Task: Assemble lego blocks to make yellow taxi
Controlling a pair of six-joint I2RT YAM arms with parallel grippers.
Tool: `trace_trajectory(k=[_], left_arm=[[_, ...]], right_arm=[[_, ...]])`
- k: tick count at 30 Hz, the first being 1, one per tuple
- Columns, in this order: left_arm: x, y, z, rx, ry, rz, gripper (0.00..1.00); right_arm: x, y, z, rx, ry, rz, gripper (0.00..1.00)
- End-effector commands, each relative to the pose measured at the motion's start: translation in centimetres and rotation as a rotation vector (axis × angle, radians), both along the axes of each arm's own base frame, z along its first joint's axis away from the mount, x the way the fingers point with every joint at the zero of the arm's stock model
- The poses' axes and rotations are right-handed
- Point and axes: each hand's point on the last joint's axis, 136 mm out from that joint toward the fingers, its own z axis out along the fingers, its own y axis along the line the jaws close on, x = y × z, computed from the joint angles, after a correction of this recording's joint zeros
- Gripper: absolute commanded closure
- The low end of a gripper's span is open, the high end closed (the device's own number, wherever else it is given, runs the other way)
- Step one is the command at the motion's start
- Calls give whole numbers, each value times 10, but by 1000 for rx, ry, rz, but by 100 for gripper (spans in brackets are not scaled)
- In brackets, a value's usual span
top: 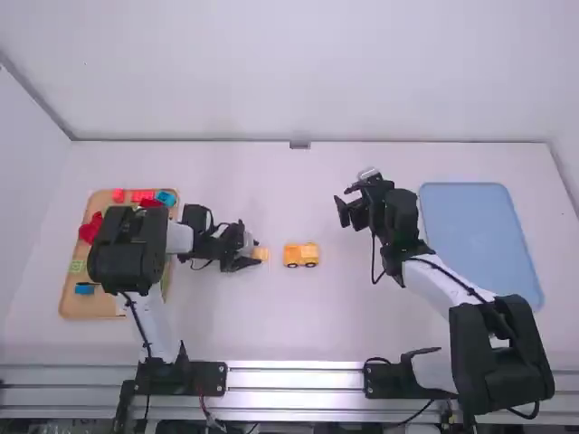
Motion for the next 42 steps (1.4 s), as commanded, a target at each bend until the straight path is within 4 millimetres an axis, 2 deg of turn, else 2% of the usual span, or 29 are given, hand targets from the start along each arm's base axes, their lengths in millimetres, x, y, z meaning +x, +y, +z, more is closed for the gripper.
trace_trajectory(k=[1, 6, 7, 14, 17, 20, 23, 29, 36, 42], left_arm=[[-11, -4, -5, -17, 6, -16, 48], [-13, -5, -7, -20, -43, -13, 51], [-12, -5, -6, -30, -41, -1, 56], [0, -6, 2, -95, 31, 100, 69], [8, -6, 8, -123, 57, 139, 70], [21, -6, 17, -180, 141, 220, 65], [30, -7, 26, -233, 194, 262, 67], [23, -17, 52, -333, 119, 149, 78], [20, -17, 62, -361, 95, 167, 79], [2, -34, 72, -365, 44, 121, 89]], right_arm=[[-1, 0, -1, 3, 2, -2, 2], [-1, -1, -1, 2, 2, -4, 2], [-1, 0, -1, 2, 3, -2, 2], [-1, 0, -1, 4, 2, -1, 2], [-1, 0, -1, 4, 2, 0, 2], [-1, 0, -2, 2, 6, 0, 2], [-2, 1, -3, 2, 12, 3, 2], [-6, 9, -6, 5, 23, 34, 2], [-5, 7, -5, 5, 23, 27, 2], [-9, 13, -6, 20, 31, 67, 1]])
